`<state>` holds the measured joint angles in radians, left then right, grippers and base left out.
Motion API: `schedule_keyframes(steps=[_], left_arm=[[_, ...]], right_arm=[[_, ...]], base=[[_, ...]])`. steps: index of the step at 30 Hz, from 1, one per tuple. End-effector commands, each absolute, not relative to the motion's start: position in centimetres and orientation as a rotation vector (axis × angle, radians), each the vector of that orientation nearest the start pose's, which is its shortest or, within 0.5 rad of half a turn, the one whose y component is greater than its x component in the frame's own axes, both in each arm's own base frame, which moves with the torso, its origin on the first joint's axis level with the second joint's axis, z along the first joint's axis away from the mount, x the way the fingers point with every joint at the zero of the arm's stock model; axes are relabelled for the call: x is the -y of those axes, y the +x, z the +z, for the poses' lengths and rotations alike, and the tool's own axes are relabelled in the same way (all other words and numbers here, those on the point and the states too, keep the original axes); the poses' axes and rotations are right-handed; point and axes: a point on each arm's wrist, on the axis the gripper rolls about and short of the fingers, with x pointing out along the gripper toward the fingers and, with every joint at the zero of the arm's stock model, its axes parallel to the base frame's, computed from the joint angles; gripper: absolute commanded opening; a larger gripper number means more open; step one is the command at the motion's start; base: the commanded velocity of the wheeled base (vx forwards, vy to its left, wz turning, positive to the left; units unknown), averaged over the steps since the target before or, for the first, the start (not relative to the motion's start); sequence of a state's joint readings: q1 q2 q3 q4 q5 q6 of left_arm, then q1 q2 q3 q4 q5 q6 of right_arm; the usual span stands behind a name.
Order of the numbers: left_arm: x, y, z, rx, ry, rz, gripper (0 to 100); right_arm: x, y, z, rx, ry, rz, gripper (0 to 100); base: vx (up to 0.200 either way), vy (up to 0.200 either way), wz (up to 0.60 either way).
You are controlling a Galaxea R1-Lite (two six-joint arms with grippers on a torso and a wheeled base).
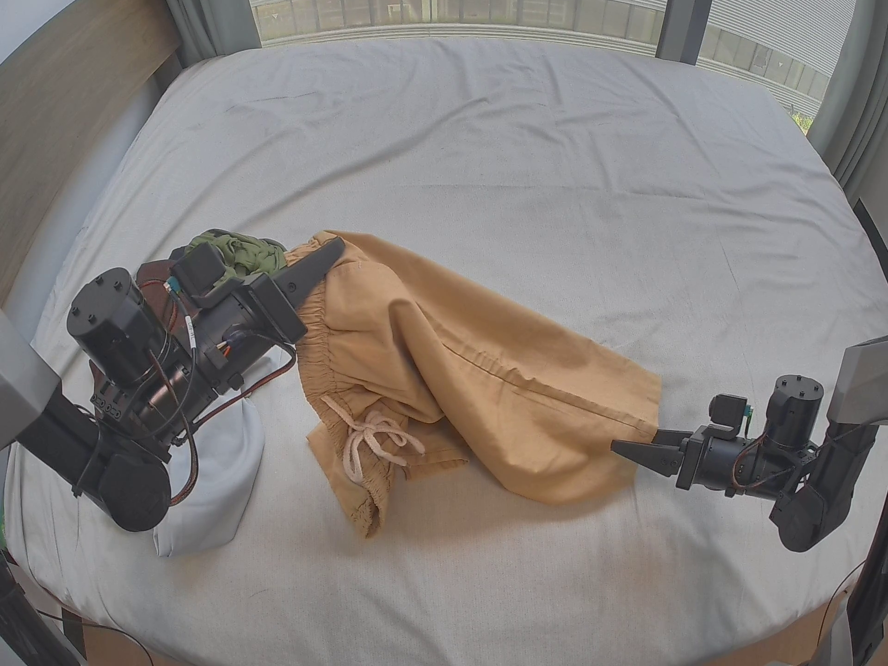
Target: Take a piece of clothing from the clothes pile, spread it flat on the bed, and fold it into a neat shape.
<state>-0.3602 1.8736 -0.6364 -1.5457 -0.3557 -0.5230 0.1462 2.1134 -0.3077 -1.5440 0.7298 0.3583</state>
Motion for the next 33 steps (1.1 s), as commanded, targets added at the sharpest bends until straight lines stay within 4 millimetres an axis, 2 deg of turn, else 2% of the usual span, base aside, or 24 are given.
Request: schedule_keyframes(steps=[1,8,15,21,33], left_arm=[[11.7,29.1,17.7,0.123,-0.497,-0.773,0],[11.8,29.1,17.6,0.121,-0.497,-0.774,0],[11.8,29.1,17.6,0.121,-0.496,-0.776,0],[11.7,29.1,17.7,0.123,-0.495,-0.775,0],[11.7,29.1,17.7,0.125,-0.494,-0.775,0]], right_arm=[[-6.0,27.3,5.3,-0.389,0.401,0.837,100],[-6.5,26.9,6.9,-0.341,0.389,0.869,100],[-7.8,28.1,5.8,-0.357,0.387,0.902,100],[-9.1,28.7,6.0,-0.344,0.386,0.940,100],[-9.2,29.6,5.7,-0.333,0.388,0.917,100]], base=[[0.000,0.000,0.00],[0.000,0.000,0.00],[0.000,0.000,0.00],[0.000,0.000,0.00],[0.000,0.000,0.00]])
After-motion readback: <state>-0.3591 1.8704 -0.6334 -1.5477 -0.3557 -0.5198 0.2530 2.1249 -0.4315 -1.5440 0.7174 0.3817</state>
